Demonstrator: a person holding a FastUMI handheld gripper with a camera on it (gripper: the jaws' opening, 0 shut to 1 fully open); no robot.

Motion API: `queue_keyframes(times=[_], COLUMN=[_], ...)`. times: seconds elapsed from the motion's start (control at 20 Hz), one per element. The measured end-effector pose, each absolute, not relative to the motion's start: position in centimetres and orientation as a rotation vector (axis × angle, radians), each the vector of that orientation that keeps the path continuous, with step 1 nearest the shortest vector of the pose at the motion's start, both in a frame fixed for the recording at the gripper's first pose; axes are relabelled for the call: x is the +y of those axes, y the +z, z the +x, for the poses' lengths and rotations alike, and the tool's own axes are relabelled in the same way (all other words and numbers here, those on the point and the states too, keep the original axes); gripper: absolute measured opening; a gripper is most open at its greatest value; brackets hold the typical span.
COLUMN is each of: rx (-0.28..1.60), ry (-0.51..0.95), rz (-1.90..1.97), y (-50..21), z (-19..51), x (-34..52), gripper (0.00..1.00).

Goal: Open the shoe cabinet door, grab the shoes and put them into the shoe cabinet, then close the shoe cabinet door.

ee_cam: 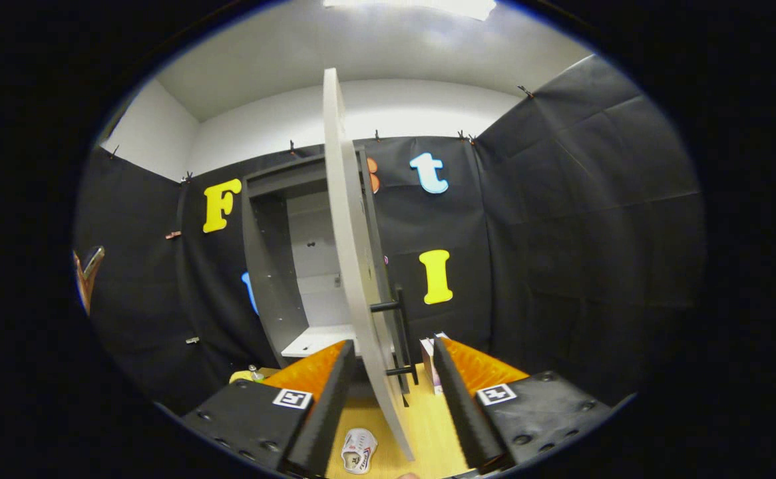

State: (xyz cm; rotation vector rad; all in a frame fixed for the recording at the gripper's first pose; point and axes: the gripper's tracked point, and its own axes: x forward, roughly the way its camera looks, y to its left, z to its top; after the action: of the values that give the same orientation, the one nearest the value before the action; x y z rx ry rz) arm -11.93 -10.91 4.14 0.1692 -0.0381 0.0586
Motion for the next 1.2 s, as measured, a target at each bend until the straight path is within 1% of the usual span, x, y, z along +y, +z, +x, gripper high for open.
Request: queue_keyframes(times=[0.15, 0.25, 0.4, 0.6, 0.95, 1.2], rx=[-0.074, -0.046, 0.032, 0.202, 0.598, 0.789], ry=[0.129, 0.177, 0.240, 0.285, 0.261, 0.216], rz=[0.149, 0.147, 0.150, 0.105, 0.052, 0.039], y=[5.2, 4.6, 1.9, -5.2, -23.6, -36.1], z=[-12.8, -13.2, -13.2, -12.5, -11.8, -11.6], x=[-6.9, -4.1, 0.0, 4.5, 8.3, 9.0], gripper=[0.83, 0.97, 0.98, 0.98, 0.99, 0.99])
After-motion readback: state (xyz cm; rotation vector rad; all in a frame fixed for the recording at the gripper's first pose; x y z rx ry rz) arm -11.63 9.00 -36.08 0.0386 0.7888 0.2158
